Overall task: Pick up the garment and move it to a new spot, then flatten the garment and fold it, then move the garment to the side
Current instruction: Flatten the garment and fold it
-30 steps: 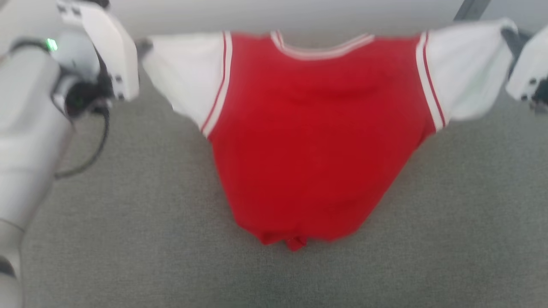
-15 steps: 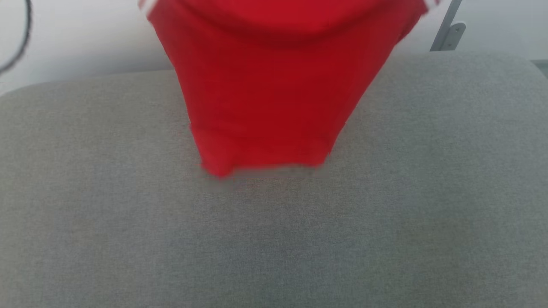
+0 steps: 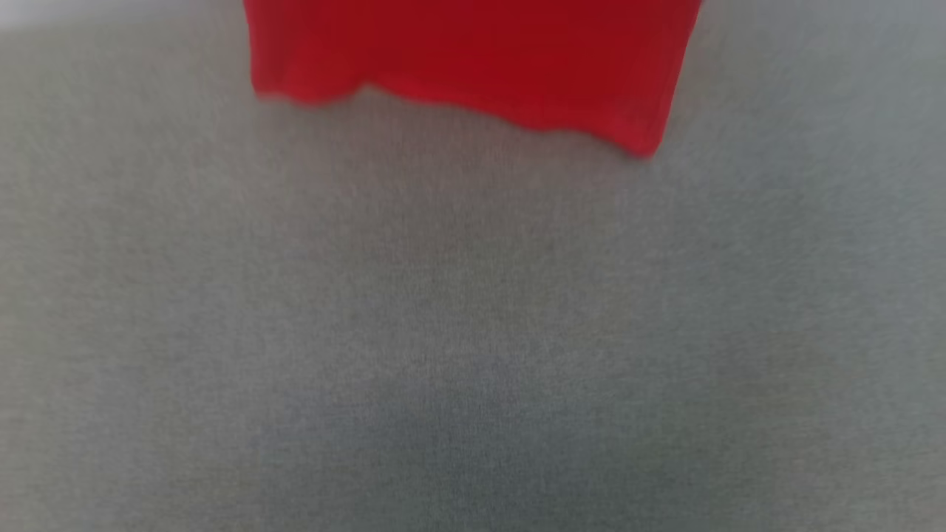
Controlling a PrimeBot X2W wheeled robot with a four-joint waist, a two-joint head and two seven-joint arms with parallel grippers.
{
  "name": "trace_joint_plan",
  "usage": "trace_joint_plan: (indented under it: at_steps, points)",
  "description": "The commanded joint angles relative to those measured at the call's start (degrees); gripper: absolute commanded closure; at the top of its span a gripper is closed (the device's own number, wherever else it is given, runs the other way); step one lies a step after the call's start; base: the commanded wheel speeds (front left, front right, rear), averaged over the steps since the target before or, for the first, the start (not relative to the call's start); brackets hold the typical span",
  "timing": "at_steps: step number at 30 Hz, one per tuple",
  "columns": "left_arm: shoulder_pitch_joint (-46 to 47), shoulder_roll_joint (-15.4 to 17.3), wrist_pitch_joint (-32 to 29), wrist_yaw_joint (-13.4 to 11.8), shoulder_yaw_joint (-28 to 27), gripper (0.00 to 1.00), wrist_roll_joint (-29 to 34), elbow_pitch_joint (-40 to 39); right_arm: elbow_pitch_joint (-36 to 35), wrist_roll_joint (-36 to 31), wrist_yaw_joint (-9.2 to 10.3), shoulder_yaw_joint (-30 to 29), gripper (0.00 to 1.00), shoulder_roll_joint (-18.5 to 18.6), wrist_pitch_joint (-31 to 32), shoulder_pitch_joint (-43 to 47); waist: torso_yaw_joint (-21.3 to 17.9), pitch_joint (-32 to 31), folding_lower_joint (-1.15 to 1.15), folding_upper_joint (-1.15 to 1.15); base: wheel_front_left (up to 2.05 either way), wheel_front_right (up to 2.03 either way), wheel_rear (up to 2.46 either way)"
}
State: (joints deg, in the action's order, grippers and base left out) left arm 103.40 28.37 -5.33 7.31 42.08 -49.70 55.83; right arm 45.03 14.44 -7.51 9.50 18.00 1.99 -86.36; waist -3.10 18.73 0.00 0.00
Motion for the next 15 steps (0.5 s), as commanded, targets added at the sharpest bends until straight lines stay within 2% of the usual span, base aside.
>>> trace_joint_plan:
  at_steps: [1, 6, 10, 15]
  points:
    - [1.90, -0.17, 1.69, -0.36, 0.02, 1.00, 1.16, 0.66, 1.05, -1.55, 0.04, 0.24, 1.00, 0.07, -2.62, -1.59, 0.39, 5.79, 0.00, 0.00, 0.00, 0.00, 0.00]
    - [8.25, -0.94, 11.11, -1.71, -1.22, 1.00, 2.86, 3.33, 5.50, -9.76, 0.04, -1.63, 1.00, 0.20, -15.18, -7.37, 0.74, 10.83, 0.00, 0.00, 0.00, 0.00, 0.00]
    - [10.75, -1.22, 18.35, -2.05, -1.62, 1.00, 4.63, 4.66, 3.43, -18.13, 0.04, -4.30, 1.00, -0.11, -17.22, -9.33, 1.65, 12.92, 0.00, 0.00, 0.00, 0.00, 0.00]
    - [5.92, -1.95, 20.18, -0.48, -1.70, 1.00, 3.89, 5.60, 0.98, -22.71, 0.07, -3.82, 1.00, -1.88, -17.15, -3.62, 2.92, 12.46, 0.00, 0.00, 0.00, 0.00, 0.00]
